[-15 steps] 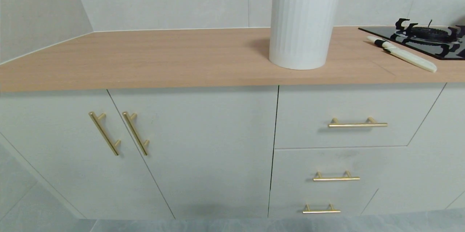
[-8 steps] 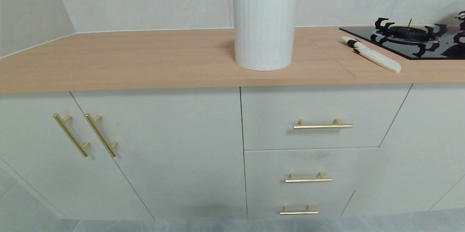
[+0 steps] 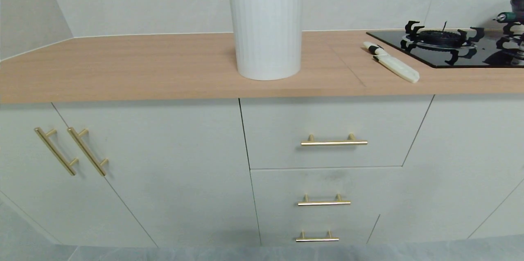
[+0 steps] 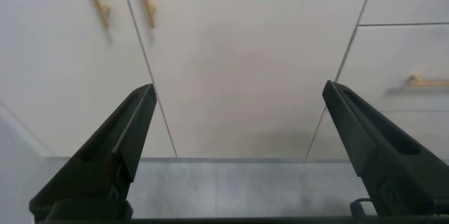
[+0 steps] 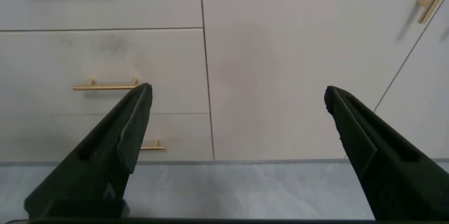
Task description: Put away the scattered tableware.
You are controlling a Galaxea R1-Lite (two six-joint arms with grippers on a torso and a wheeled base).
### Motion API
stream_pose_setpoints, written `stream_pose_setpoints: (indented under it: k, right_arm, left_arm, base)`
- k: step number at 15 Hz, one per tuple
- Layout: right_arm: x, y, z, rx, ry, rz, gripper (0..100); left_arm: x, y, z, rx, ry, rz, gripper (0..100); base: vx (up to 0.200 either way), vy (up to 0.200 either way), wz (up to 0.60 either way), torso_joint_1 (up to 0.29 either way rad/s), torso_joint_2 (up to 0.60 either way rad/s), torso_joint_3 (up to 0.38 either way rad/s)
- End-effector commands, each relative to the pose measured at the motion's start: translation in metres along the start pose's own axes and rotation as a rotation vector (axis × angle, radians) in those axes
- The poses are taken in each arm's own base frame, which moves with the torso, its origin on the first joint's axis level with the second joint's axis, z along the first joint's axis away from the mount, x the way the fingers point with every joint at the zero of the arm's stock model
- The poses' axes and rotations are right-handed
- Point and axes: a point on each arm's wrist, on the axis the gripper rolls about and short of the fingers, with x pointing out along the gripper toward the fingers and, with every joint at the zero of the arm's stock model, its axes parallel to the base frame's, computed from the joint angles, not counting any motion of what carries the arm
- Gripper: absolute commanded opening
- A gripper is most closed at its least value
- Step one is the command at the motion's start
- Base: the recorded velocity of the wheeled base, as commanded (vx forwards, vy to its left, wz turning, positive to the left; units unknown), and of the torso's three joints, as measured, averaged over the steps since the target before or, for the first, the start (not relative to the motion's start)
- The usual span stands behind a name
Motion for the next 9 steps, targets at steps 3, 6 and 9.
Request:
stream_pose_setpoints:
  k: [3, 6, 9]
  right_arm:
    - [0.0001, 0.0, 0.0, 0.0, 0.001, 0.001, 100]
    - [0.0001, 0.0, 0.0, -0.002, 0.001, 0.001, 100]
    - [0.0001, 0.0, 0.0, -0.002, 0.001, 0.001, 100]
  left_arm:
    - [0.0, 0.0, 0.0, -0.003, 0.0, 0.001, 100]
    - [0.0, 0.0, 0.0, -0.008, 0.0, 0.001, 100]
    - [0.0, 0.0, 0.0, -0.008, 0.0, 0.001, 100]
  base:
    - [0.067, 0.0, 0.0, 0.004, 0.0, 0.001]
    - [0.2, 0.0, 0.0, -0.004, 0.0, 0.004]
    - [0.2, 0.0, 0.0, 0.005, 0.0, 0.002]
